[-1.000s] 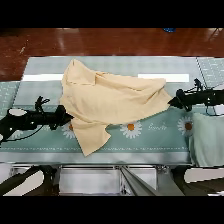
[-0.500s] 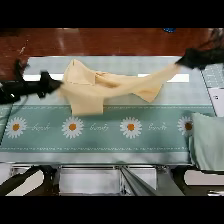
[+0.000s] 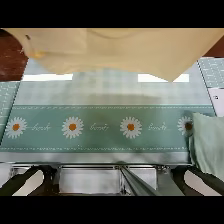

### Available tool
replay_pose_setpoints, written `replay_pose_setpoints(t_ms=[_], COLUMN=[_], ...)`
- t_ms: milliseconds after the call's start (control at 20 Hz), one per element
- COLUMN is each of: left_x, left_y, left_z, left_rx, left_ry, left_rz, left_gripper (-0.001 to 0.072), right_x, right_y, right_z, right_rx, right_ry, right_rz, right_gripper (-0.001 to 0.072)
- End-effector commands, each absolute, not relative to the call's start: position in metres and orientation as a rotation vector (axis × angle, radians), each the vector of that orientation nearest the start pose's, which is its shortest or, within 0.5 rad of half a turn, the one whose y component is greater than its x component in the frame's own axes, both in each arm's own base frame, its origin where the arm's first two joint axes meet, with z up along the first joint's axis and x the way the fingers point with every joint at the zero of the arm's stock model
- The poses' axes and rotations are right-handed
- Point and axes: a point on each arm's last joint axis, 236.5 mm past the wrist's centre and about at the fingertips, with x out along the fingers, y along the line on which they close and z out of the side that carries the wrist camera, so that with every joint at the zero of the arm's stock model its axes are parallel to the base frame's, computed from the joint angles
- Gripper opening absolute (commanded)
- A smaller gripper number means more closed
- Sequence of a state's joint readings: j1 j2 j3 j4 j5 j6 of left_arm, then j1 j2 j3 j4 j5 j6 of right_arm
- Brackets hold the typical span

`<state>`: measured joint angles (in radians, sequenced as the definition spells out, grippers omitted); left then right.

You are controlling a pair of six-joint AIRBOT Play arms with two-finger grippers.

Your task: Fold the shirts.

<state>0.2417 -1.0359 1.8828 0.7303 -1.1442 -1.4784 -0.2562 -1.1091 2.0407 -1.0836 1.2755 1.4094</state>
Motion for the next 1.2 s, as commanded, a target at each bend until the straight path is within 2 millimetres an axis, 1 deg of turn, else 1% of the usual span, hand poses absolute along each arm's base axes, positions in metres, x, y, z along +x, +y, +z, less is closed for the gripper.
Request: replay_pose_setpoints(t_ms=[0,50,100,200,250,350,450,500,600,650,700,750,800,900,950,1000,1050,1100,1150], left_x=[0.276,0.254,0.235,0.200,0.186,0.164,0.157,0.159,0.172,0.182,0.197,0.212,0.226,0.258,0.274,0.294,0.316,0.336,0.360], left_y=[-0.040,-0.030,-0.025,-0.022,-0.023,-0.027,-0.029,-0.027,-0.017,-0.015,-0.013,-0.010,-0.007,0.000,0.001,0.001,-0.001,-0.004,-0.008], left_z=[0.524,0.527,0.525,0.511,0.505,0.499,0.485,0.474,0.447,0.431,0.407,0.379,0.349,0.280,0.253,0.224,0.200,0.181,0.166], left_rx=[-0.200,-0.169,-0.136,-0.094,-0.081,-0.065,-0.063,-0.064,-0.078,-0.096,-0.118,-0.141,-0.163,-0.222,-0.254,-0.287,-0.303,-0.314,-0.319], left_ry=[0.017,-0.001,0.003,0.056,0.074,0.085,0.133,0.180,0.276,0.327,0.401,0.484,0.570,0.732,0.773,0.801,0.802,0.789,0.765], left_rz=[-0.218,-0.151,-0.105,-0.054,-0.041,-0.036,-0.037,-0.029,-0.004,-0.004,-0.009,-0.014,-0.014,-0.010,-0.016,-0.023,-0.040,-0.045,-0.052], left_gripper=[0.0019,0.0019,0.0019,0.0019,0.0019,0.0020,0.0019,0.0019,0.0019,0.0020,0.0020,0.0019,0.0020,0.0020,0.0020,0.0020,0.0020,0.0020,0.0019], right_x=[0.282,0.262,0.244,0.214,0.202,0.190,0.186,0.186,0.194,0.201,0.210,0.219,0.232,0.265,0.284,0.301,0.317,0.334,0.353], right_y=[0.012,0.014,0.017,0.021,0.022,0.025,0.026,0.026,0.024,0.023,0.024,0.025,0.025,0.029,0.031,0.032,0.034,0.035,0.035], right_z=[0.489,0.495,0.497,0.495,0.492,0.477,0.451,0.437,0.402,0.382,0.357,0.334,0.312,0.276,0.258,0.239,0.218,0.194,0.174], right_rx=[0.014,-0.001,-0.012,-0.019,-0.010,0.003,0.031,0.042,0.075,0.093,0.116,0.126,0.148,0.195,0.224,0.251,0.272,0.276,0.292], right_ry=[0.150,0.132,0.125,0.131,0.139,0.178,0.257,0.295,0.382,0.436,0.505,0.566,0.619,0.676,0.699,0.730,0.776,0.837,0.875], right_rz=[0.104,0.091,0.086,0.068,0.059,0.059,0.061,0.062,0.062,0.067,0.080,0.099,0.116,0.167,0.192,0.212,0.234,0.253,0.258], right_gripper=[0.0027,0.0027,0.0027,0.0028,0.0027,0.0027,0.0027,0.0027,0.0027,0.0027,0.0027,0.0027,0.0028,0.0027,0.0027,0.0027,0.0027,0.0027,0.0027])
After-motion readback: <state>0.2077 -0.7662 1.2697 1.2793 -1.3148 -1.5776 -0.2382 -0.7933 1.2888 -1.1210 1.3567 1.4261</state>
